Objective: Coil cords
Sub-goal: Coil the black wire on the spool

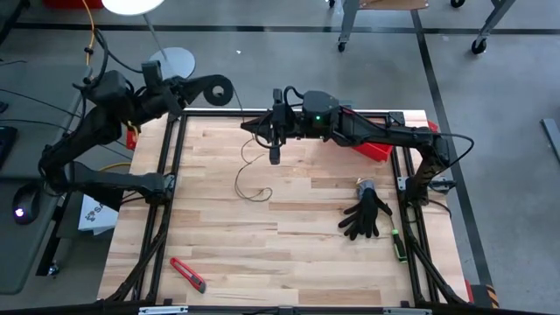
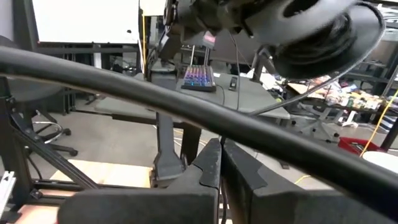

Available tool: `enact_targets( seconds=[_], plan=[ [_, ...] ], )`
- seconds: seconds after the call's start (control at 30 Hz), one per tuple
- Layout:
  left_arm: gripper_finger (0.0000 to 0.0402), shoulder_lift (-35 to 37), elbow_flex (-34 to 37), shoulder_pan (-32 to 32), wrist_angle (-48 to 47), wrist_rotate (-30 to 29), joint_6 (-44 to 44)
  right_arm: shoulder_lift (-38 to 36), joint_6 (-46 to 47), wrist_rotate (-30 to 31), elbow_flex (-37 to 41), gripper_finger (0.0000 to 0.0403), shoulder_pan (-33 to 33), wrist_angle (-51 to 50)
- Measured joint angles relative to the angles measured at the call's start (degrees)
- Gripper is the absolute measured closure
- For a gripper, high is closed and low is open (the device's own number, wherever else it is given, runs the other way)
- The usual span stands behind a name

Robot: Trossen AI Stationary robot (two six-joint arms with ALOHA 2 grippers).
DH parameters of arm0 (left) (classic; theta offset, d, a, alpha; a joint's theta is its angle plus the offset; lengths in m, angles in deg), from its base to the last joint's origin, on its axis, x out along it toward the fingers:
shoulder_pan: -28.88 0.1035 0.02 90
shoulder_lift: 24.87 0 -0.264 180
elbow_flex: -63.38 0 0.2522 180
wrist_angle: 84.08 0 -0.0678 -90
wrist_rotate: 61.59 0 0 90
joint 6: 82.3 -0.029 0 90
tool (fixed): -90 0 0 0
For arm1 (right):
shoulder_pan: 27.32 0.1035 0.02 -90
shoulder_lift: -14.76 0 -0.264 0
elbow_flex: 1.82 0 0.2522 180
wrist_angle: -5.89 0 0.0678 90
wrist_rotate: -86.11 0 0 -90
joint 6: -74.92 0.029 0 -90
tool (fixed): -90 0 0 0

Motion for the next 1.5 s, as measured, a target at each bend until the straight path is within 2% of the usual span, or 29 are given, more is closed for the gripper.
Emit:
enact_targets(
  seconds=[0.27,0.57,0.7,0.83,0.97,1.07,1.2,1.27,1.4,1.5],
  plan=[
    [0.0401,-0.4,0.0,1.0,1.5,-1.5,-3.9,0.0,0.0,-0.6,0.0,0.0403,-0.6,-0.9],
    [0.0401,-3.9,0.0,1.5,2.2,-1.5,-16.5,0.1,0.7,0.1,0.0,0.0398,-1.2,0.3],
    [0.0401,-5.2,0.0,2.2,2.1,-1.2,-22.6,0.1,1.7,0.5,0.0,0.0364,-1.5,-0.9],
    [0.0401,-5.5,0.0,2.6,2.1,-0.9,-33.4,0.1,5.6,0.4,0.0,0.0303,-1.5,-2.5],
    [0.0401,-5.3,0.0,2.5,2.4,-0.7,-39.2,0.1,6.2,0.3,0.0,0.0246,-1.5,-4.7],
    [0.0401,-4.6,0.0,2.5,2.3,0.5,-44.8,0.1,6.2,-0.7,0.0,0.0229,-1.4,-4.3],
    [0.0401,-3.9,0.0,2.5,2.1,0.7,-52.4,0.1,4.8,-0.8,0.0,0.0227,-0.9,-1.3],
    [0.0401,-3.5,0.0,2.6,2.1,3.1,-52.2,0.1,1.7,1.1,0.0,0.0227,-0.8,-1.8],
    [0.0401,-1.9,0.0,2.5,2.0,10.4,-45.7,0.1,-0.8,6.9,0.0,0.0226,-0.9,-2.7],
    [0.0401,-0.8,0.0,2.5,-1.8,14.6,-45.5,-1.2,-2.4,7.8,0.0,0.0226,-1.0,-2.8]
  ],
)
